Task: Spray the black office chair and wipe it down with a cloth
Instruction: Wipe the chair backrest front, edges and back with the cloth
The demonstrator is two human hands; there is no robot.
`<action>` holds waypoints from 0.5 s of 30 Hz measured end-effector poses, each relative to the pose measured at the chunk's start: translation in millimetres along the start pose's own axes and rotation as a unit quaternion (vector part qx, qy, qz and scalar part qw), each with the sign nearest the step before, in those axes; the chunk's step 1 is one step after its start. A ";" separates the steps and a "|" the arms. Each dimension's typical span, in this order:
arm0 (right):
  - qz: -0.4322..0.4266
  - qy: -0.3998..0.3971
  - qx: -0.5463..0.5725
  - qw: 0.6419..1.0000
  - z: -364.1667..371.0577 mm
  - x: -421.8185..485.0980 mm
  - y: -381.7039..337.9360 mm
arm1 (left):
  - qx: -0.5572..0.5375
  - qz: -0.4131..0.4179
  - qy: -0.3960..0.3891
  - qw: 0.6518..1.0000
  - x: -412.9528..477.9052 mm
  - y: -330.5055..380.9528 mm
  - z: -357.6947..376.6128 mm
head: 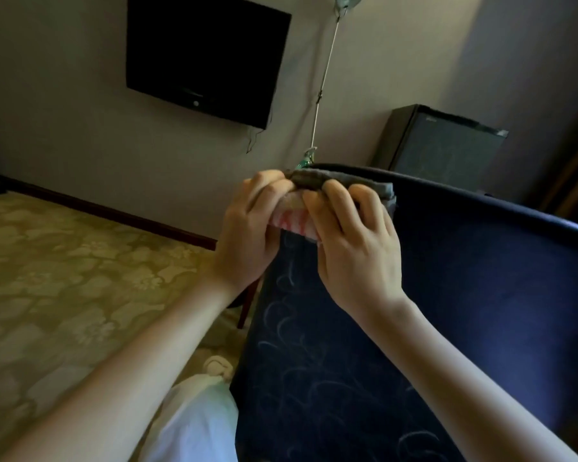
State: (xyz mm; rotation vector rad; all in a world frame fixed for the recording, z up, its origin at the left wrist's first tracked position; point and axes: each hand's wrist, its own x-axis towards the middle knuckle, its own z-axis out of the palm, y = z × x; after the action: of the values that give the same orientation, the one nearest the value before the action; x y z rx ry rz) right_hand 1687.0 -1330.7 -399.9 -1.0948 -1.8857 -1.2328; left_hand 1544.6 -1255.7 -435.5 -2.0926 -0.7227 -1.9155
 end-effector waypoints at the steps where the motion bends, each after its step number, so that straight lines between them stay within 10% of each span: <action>1: -0.002 -0.019 0.002 1.000 7.6 -13.1 -0.9 | -0.019 -0.013 -0.007 1.000 -14.6 -2.8 5.5; 15: 0.007 -0.227 0.044 0.973 81.5 -225.8 -44.0 | -0.031 -0.143 -0.137 0.980 -224.6 -5.8 49.1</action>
State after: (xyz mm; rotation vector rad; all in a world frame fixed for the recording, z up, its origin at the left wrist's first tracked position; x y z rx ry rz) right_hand 1746.9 -1332.6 -636.4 -1.4293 -2.2361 -0.9317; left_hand 1577.1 -1274.8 -662.4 -2.4364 -1.0894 -1.8184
